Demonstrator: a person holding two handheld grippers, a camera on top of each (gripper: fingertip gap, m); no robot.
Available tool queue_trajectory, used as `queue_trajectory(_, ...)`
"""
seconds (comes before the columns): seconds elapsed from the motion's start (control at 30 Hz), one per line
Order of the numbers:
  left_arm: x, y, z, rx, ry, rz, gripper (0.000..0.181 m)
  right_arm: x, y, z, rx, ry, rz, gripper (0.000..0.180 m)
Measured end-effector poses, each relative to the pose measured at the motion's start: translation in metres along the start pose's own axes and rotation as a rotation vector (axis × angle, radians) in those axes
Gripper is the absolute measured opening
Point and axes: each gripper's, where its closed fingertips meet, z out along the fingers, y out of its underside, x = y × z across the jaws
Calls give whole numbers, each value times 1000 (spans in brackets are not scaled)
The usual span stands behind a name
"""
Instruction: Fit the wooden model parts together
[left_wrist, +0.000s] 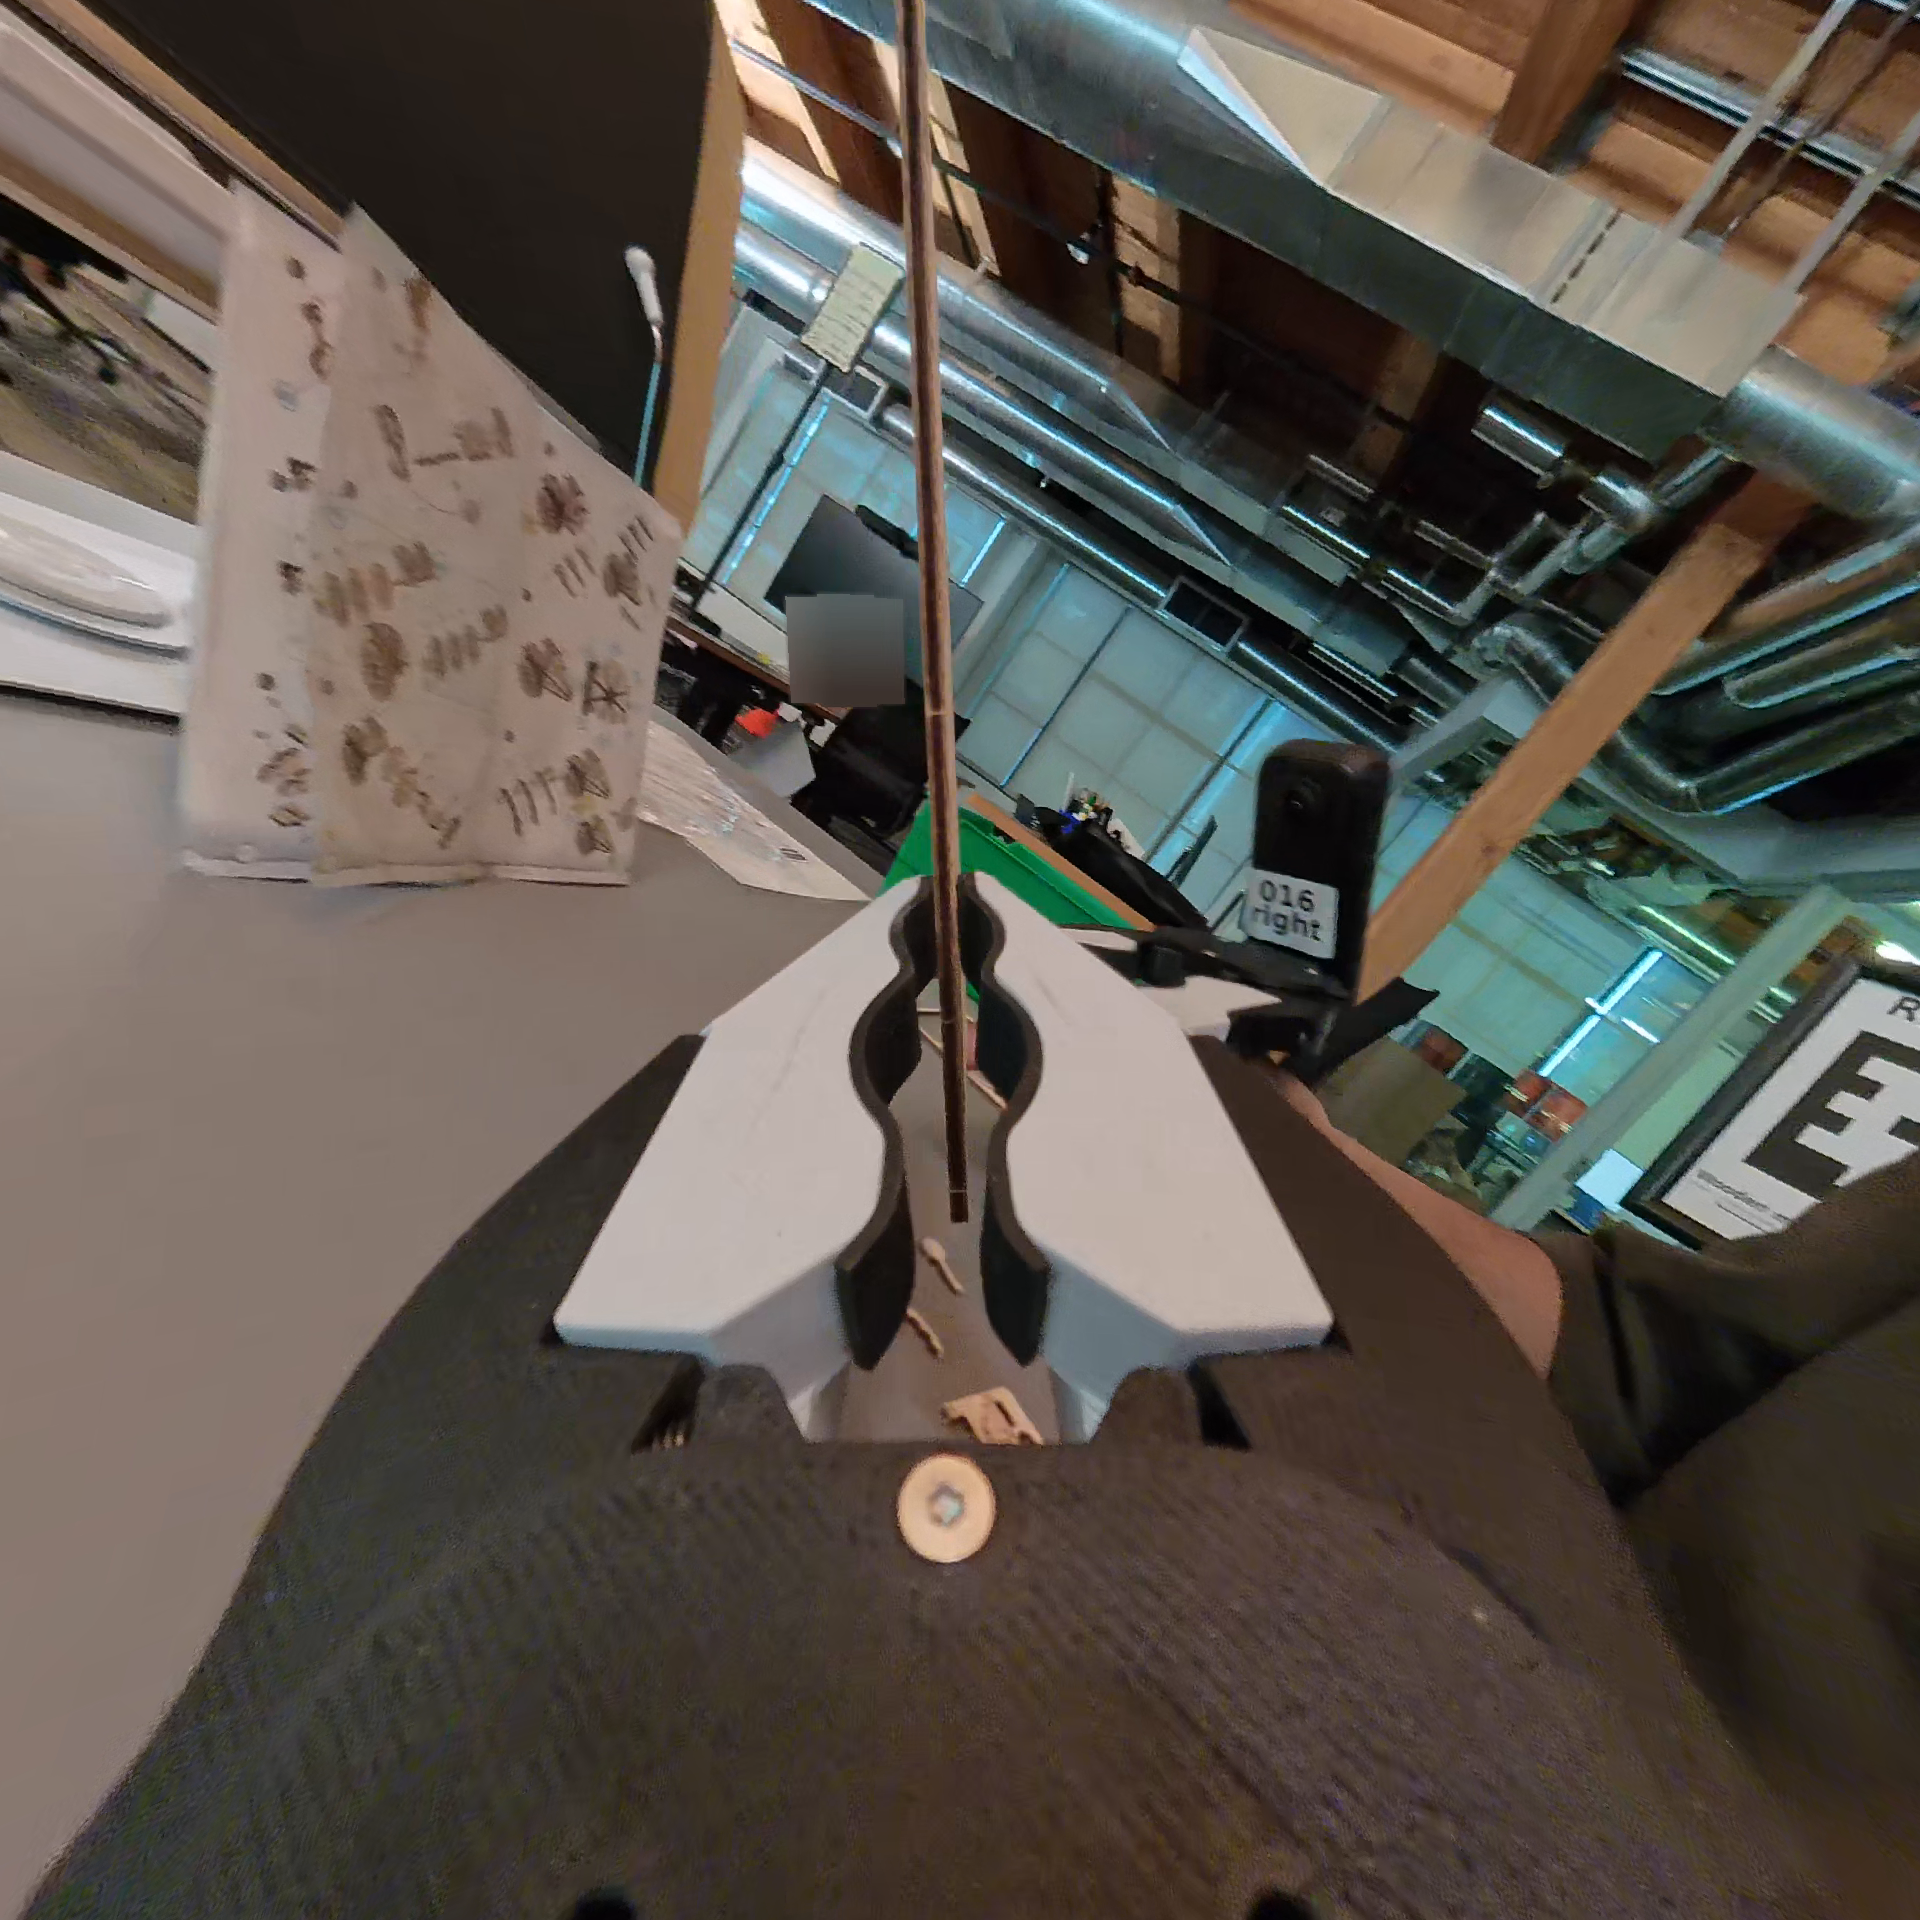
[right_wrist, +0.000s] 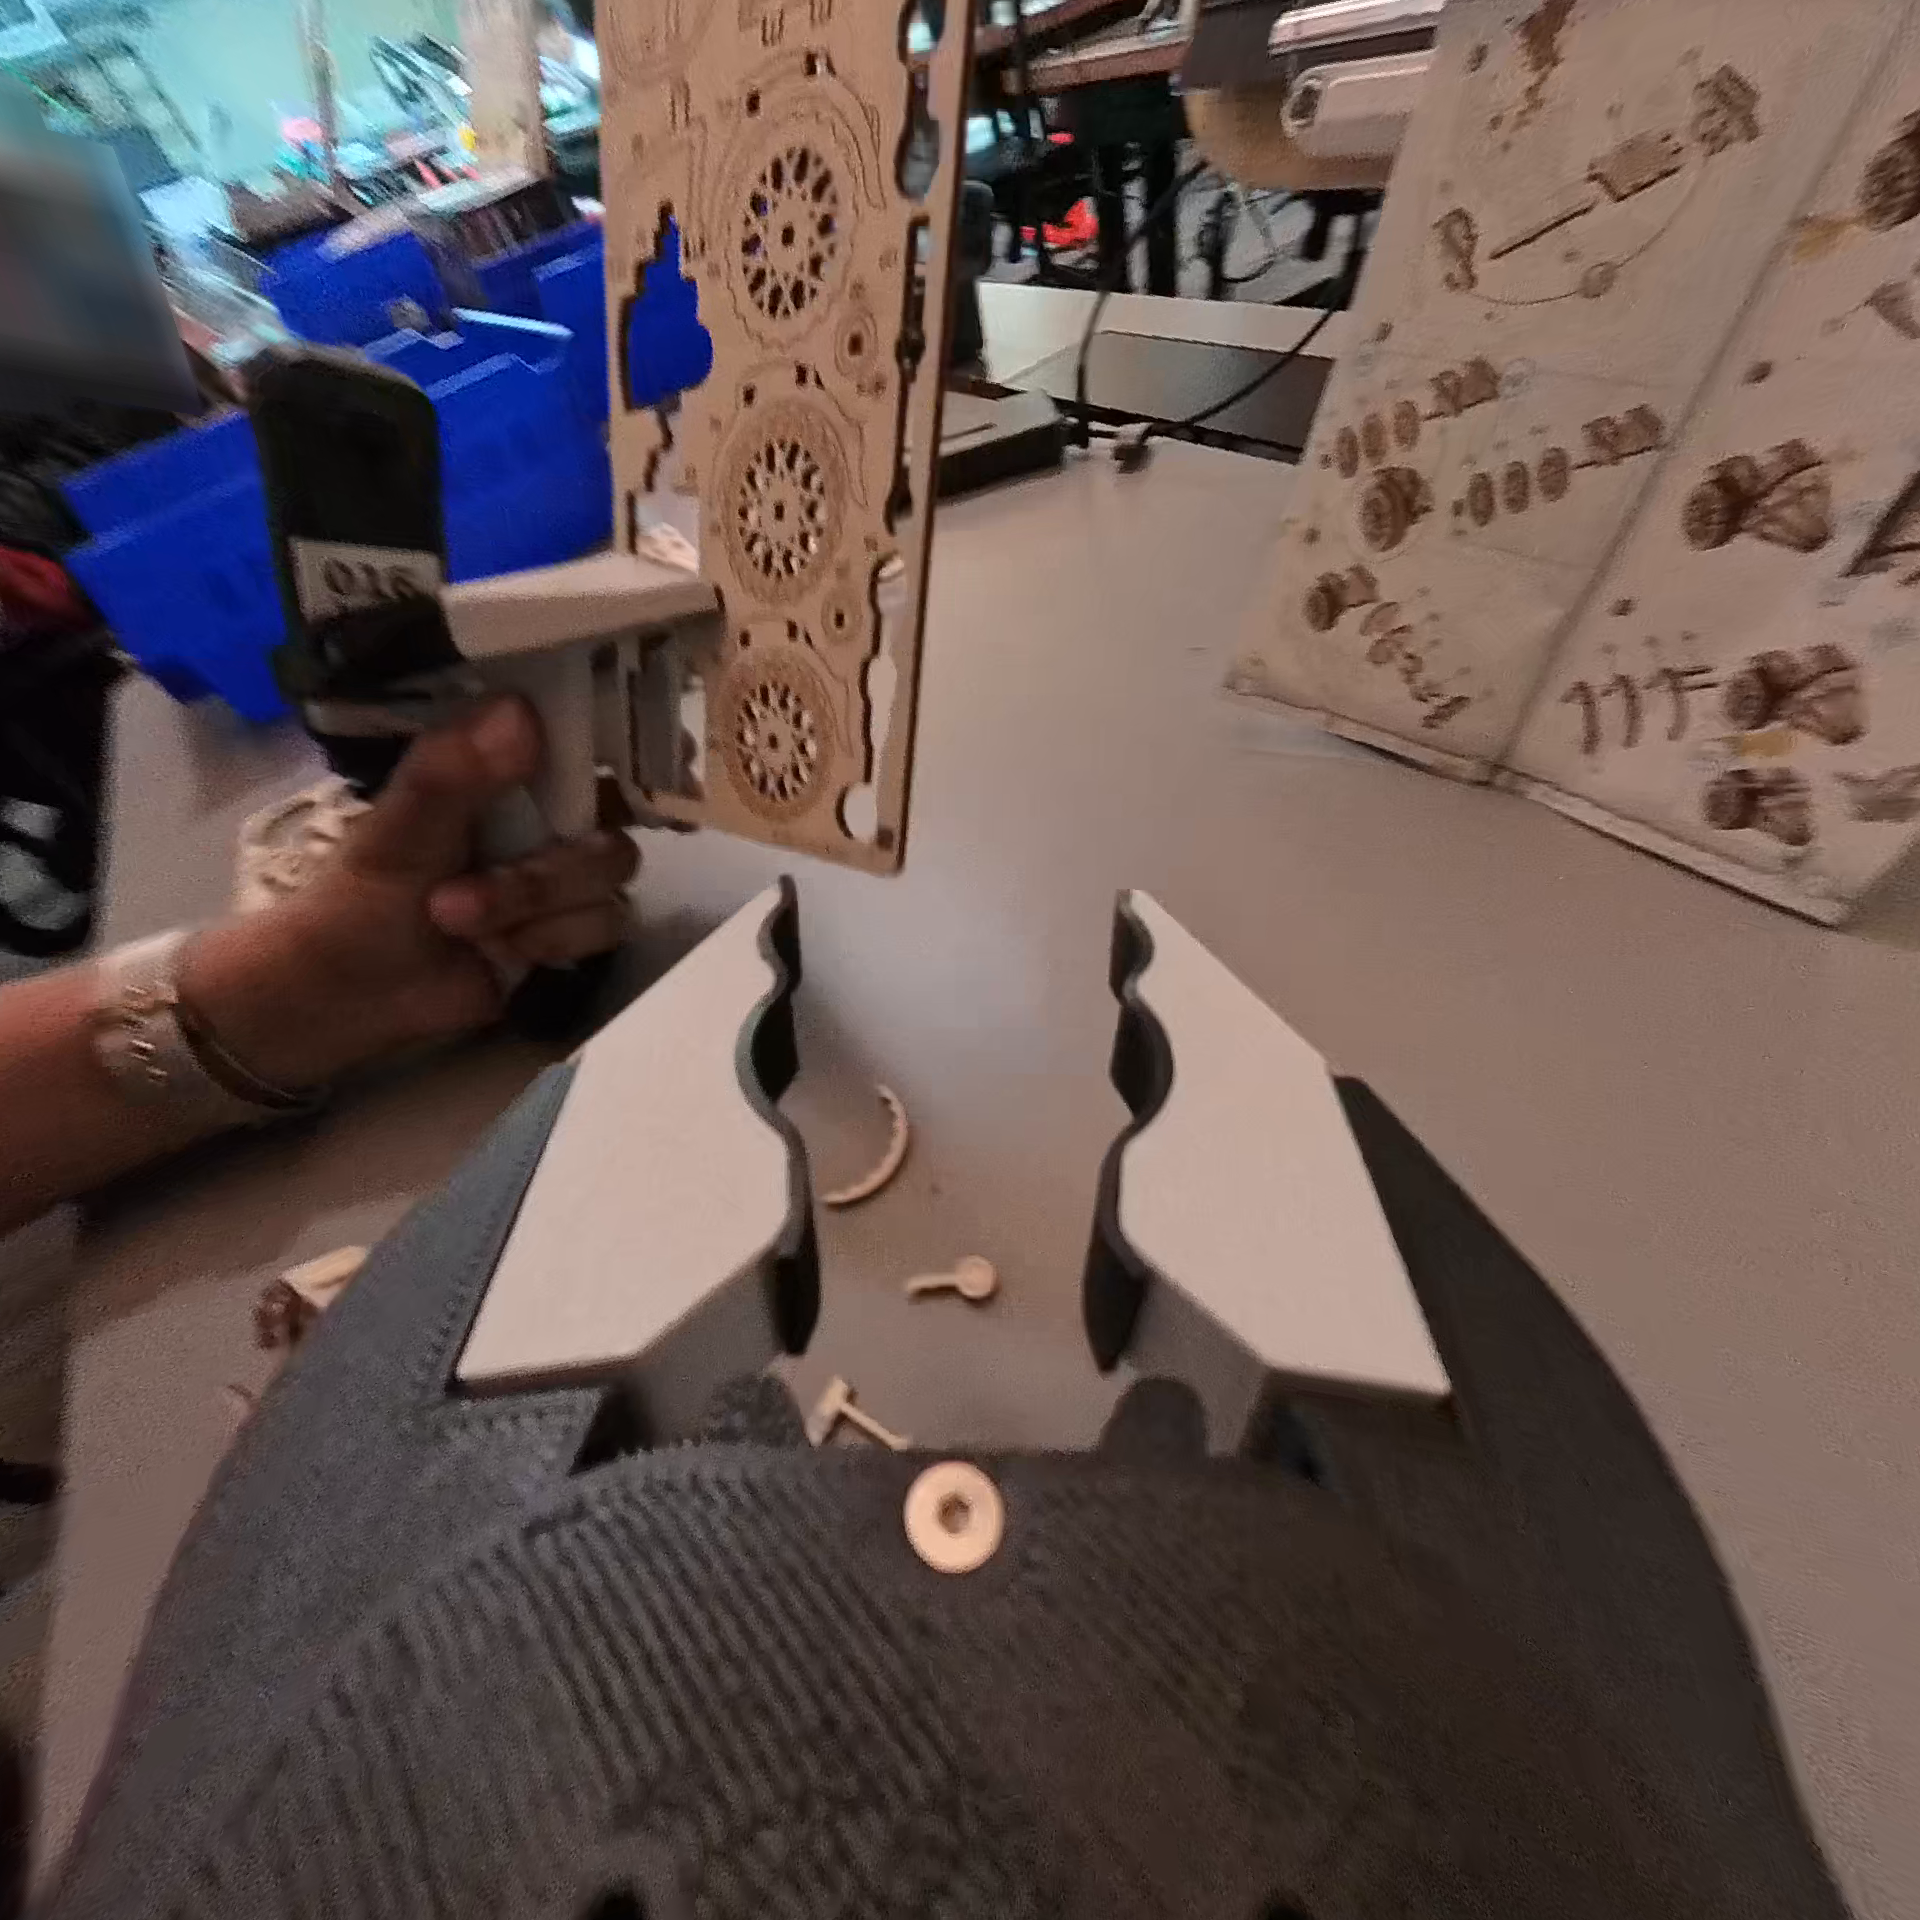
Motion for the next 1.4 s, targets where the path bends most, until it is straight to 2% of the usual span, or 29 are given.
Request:
queue_trajectory(0.1, 8, 7, 0, -5, 23, -28, 1, -17, -2, 6, 0, -131, 83, 55)
queue_trajectory(0.33, 16, 19, 2, -47, 39, -57, 2, -38, -6, 15, -8, -330, 274, 30)
queue_trajectory(0.4, 16, 21, 3, -51, 33, -73, 2, -43, -2, 18, -38, -370, 299, 19)
queue_trajectory(0.53, 13, 19, 2, -31, 37, -109, 1, -48, -6, 15, -19, -433, 344, 9)
queue_trajectory(0.63, 12, 19, 2, -38, 52, -153, 8, -52, -11, 12, -7, -482, 379, 1)
queue_trajectory(1.4, 31, 27, 4, -80, 195, -224, 1, -57, -20, 2, 22, -575, 439, 1)
